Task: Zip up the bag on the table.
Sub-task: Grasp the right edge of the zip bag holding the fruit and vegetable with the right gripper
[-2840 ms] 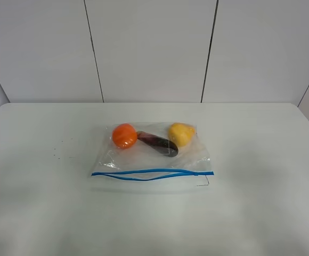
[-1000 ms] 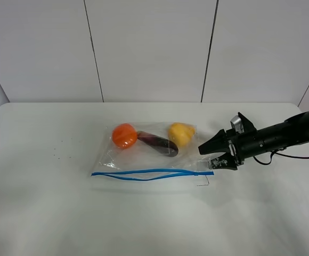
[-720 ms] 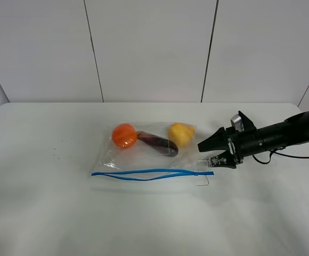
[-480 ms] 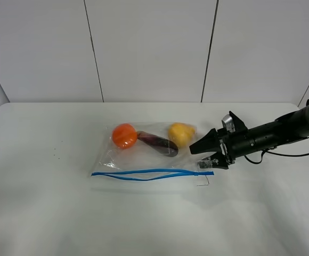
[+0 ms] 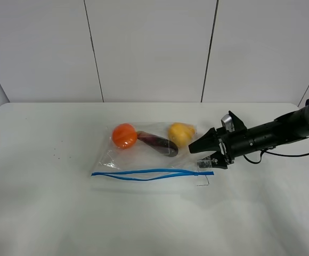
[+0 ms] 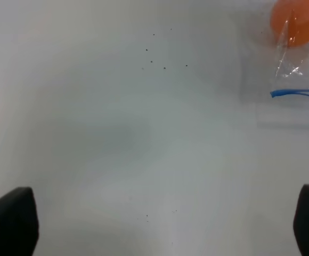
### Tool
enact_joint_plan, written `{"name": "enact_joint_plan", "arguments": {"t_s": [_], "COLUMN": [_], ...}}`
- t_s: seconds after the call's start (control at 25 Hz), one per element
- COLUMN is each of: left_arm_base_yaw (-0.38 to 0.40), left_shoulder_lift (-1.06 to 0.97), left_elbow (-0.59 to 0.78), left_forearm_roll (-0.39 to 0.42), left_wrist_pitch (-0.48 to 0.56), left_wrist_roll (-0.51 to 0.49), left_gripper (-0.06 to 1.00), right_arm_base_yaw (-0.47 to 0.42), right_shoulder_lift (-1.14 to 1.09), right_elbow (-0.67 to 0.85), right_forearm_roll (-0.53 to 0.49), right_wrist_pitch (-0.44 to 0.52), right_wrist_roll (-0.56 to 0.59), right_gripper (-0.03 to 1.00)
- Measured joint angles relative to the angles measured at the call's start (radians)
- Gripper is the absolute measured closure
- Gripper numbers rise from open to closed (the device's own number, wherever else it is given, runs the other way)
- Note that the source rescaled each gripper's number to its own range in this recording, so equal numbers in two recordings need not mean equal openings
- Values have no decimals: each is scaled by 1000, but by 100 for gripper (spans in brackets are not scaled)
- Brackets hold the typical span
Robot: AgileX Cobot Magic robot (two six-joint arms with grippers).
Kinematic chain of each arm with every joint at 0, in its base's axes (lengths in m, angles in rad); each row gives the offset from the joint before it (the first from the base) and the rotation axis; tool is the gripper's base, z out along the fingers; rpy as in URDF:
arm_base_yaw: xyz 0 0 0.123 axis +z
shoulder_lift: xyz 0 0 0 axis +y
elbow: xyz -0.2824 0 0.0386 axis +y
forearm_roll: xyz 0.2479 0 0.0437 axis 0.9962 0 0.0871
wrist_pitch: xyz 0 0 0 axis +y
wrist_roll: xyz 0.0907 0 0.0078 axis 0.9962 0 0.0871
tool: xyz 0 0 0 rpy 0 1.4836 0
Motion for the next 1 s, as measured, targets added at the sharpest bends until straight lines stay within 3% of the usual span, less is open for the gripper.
{"name": "enact_joint_plan", "arguments": {"t_s": [0.32,1.0], "left_arm_base_yaw": [0,0], "left_shoulder_lift": [0,0], "left_elbow": [0,0], "left_forearm_roll": [0,1], "left_wrist_pitch": [0,0], "left_wrist_roll": [0,0], "left_gripper": [-6,-6], "right_arm_base_yaw": [0,0], "right_shoulder_lift": [0,0], "right_elbow": [0,0], "right_forearm_roll": [-22,-18], "right_wrist_pitch": [0,0], "right_wrist_roll": [14,26], "right_gripper": [0,55]}}
